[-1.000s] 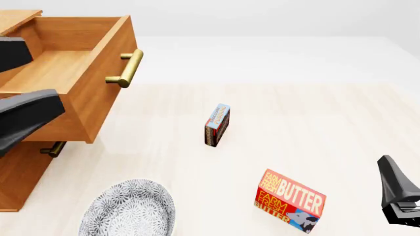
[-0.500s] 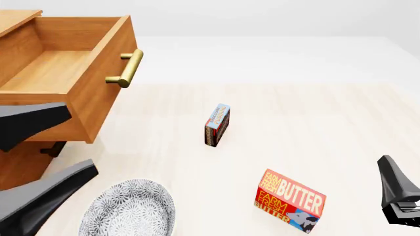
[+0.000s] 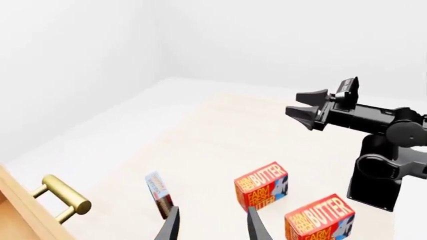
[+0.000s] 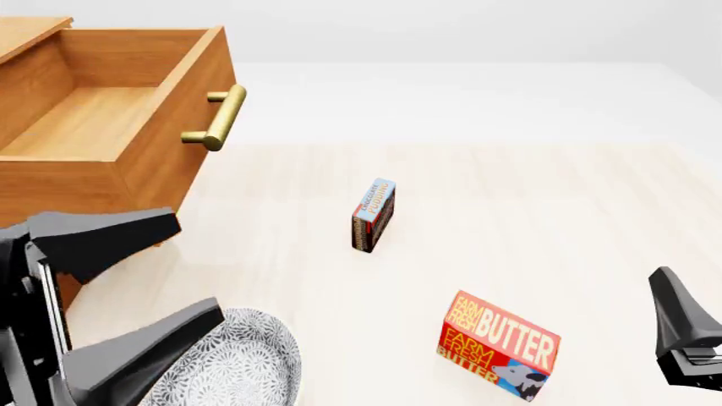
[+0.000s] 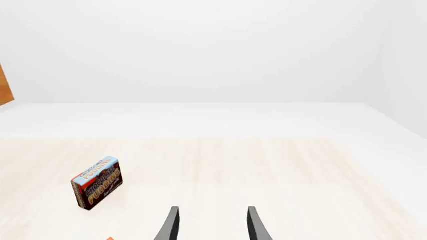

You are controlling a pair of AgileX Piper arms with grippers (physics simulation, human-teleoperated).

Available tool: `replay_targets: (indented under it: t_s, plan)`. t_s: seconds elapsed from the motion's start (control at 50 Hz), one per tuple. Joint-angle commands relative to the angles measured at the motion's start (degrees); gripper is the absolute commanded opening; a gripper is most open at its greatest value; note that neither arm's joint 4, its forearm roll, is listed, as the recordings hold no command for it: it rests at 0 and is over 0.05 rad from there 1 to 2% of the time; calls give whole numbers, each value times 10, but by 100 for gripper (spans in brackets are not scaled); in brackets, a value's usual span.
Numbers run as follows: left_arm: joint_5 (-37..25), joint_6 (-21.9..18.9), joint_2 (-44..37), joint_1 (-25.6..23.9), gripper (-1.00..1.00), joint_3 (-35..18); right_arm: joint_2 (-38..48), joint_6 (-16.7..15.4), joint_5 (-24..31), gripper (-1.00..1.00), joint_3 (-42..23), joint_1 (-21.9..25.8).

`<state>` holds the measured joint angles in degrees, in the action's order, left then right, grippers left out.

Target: Put the chocolate pudding in the top drawer of the cabinet and close it.

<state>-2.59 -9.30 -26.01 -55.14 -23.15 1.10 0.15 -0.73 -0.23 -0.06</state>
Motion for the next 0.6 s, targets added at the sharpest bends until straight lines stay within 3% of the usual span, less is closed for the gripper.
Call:
replay_targets:
  t_s: [0.02,0.14,0.22,0.26,0.32,0.38,0.42,0.46,0.6]
  plan:
    - [48,28,-51,1,100,6,0,0,0,100,0,0]
    - [116,39,-78,1,100,44,0,0,0,100,0,0]
    - [96,42,-96,-6,100,9,0,0,0,100,0,0]
    - [144,41,-111,3,100,46,0,0,0,100,0,0]
    - [106,48,-113,9,100,9,0,0,0,100,0,0]
    - [158,50,-145,5,100,40,0,0,0,100,0,0]
    - [129,52,-153,2,100,9,0,0,0,100,0,0]
    - [159,53,-170,3,100,29,0,0,0,100,0,0]
    - [173,53,-212,-6,100,15,0,0,0,100,0,0]
